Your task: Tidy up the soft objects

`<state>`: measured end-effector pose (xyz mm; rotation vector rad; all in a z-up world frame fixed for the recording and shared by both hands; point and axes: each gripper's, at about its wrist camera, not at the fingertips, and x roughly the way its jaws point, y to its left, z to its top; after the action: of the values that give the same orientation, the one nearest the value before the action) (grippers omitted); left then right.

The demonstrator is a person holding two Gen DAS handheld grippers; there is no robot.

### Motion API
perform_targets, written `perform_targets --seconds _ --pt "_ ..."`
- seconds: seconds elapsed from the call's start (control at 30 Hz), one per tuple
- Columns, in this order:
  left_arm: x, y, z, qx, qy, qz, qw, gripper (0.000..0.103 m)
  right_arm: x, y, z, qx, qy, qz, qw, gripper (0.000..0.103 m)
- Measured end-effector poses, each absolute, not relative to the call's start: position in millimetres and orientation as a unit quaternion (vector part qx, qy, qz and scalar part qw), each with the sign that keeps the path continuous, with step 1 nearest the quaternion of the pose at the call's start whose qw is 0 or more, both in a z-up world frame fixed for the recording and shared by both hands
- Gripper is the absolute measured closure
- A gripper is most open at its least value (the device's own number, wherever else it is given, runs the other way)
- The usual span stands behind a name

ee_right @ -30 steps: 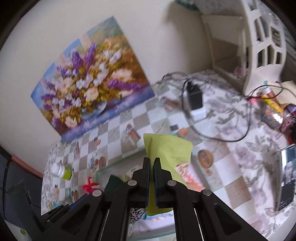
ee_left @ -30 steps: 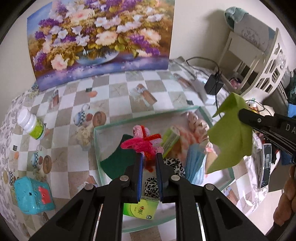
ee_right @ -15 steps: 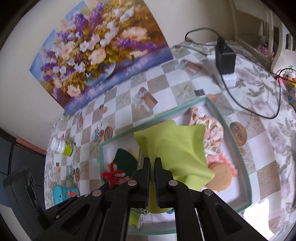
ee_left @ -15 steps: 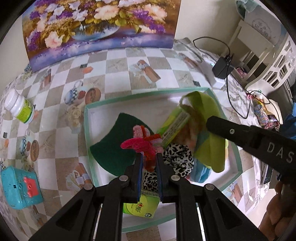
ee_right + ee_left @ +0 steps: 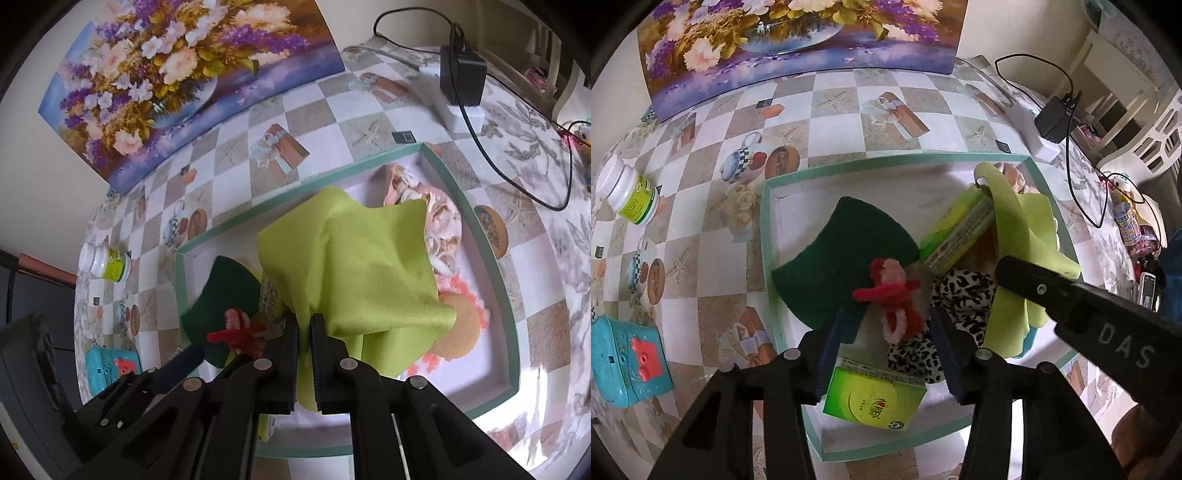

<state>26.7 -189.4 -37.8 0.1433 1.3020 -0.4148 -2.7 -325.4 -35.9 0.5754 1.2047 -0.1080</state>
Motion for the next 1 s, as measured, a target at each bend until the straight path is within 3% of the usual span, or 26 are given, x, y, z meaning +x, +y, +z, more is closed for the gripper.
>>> perform_targets --seconds 0.2,0.37,0.5,0.67,0.8,1.0 --pt "29.6 -182.0 -32.7 0.059 0.601 -0.182 0.776 0.044 -3.4 -324.8 -33.0 0.263 0.560 -0.060 0.783 0.084" --pt "34.0 -169.5 -21.2 0.043 0.590 -0.170 0.788 0.036 -6.8 -324.7 -17.9 0.254 0.547 -0.064 0.795 0.084" --pt "41.4 -153.7 -15.1 0.032 0.582 -0.145 0.799 0.031 -9.4 -322.1 -6.9 0.241 0.539 -0.069 0.804 0.056" --pt "51.1 -133.6 -15.6 0.029 0.577 -0.107 0.809 0.022 -9.5 -320.7 -2.7 0.233 0.536 -0.073 0.808 0.049" --pt "56.2 -119.8 -15.0 0.031 0.567 -0.082 0.819 0.011 -7.2 -318.5 -4.0 0.221 0.539 -0.080 0.809 0.031" --pt "60.2 -106.9 -15.3 0.033 0.552 -0.055 0.831 0.003 -6.0 -317.4 -6.8 0.195 0.544 -0.101 0.810 0.003"
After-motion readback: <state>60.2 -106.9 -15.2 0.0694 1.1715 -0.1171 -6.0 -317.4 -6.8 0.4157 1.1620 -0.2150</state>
